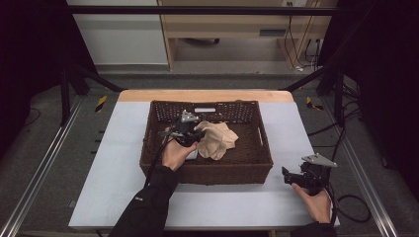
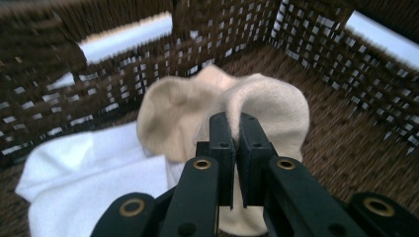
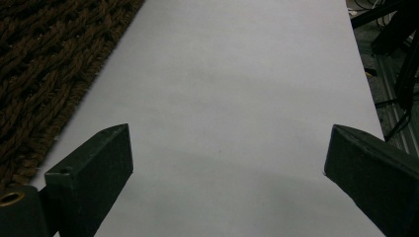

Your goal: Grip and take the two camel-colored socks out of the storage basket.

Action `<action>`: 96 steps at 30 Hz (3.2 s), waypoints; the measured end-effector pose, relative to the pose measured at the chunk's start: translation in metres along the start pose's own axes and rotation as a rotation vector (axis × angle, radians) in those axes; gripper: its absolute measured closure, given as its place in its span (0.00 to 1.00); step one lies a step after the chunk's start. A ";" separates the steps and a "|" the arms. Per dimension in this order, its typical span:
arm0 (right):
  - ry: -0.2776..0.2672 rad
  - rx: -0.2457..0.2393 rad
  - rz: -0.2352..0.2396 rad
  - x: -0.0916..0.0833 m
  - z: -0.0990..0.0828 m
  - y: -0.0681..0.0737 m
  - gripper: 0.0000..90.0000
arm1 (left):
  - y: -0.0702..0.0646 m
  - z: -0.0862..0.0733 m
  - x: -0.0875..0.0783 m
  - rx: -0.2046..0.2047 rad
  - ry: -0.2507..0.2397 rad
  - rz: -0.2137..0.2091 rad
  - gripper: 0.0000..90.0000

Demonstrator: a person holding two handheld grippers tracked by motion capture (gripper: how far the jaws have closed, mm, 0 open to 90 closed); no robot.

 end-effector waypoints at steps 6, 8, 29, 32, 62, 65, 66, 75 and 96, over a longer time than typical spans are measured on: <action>-0.004 0.004 -0.001 -0.001 0.000 0.000 0.05 | 0.000 0.012 -0.021 -0.002 -0.096 0.000 0.96; -0.004 0.000 -0.001 0.000 0.000 -0.001 0.05 | 0.000 0.017 -0.030 -0.003 -0.124 0.001 0.96; -0.003 0.001 -0.004 -0.001 0.000 -0.001 0.05 | 0.002 0.026 -0.123 0.006 -0.325 -0.009 0.96; -0.003 0.001 -0.004 -0.001 0.000 -0.001 0.05 | 0.009 0.024 -0.136 -0.001 -0.342 0.008 0.96; 0.002 -0.002 -0.013 -0.001 -0.001 -0.001 0.06 | 0.097 -0.043 -0.237 -0.150 -0.459 0.202 0.96; 0.002 -0.004 -0.012 0.000 -0.001 -0.001 0.06 | 0.106 -0.053 -0.237 -0.164 -0.436 0.238 0.96; 0.002 -0.004 -0.012 0.000 -0.001 -0.001 0.06 | 0.106 -0.053 -0.237 -0.164 -0.436 0.238 0.96; -0.005 -0.002 -0.008 -0.002 -0.001 0.000 0.06 | 0.124 -0.084 -0.219 -0.213 -0.335 0.293 0.96; 0.003 -0.017 -0.008 -0.001 -0.002 0.001 0.06 | 0.139 -0.144 -0.161 -0.231 -0.030 0.311 0.94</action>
Point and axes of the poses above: each handheld gripper's, and its own axes: x roughly forward along the jaws, z roughly out of its top, y roughly to its left, the point moved 5 cm from there along x, roughly forward along the jaws, and after that the axes turned 3 degrees about -z, right-handed, at the moved point
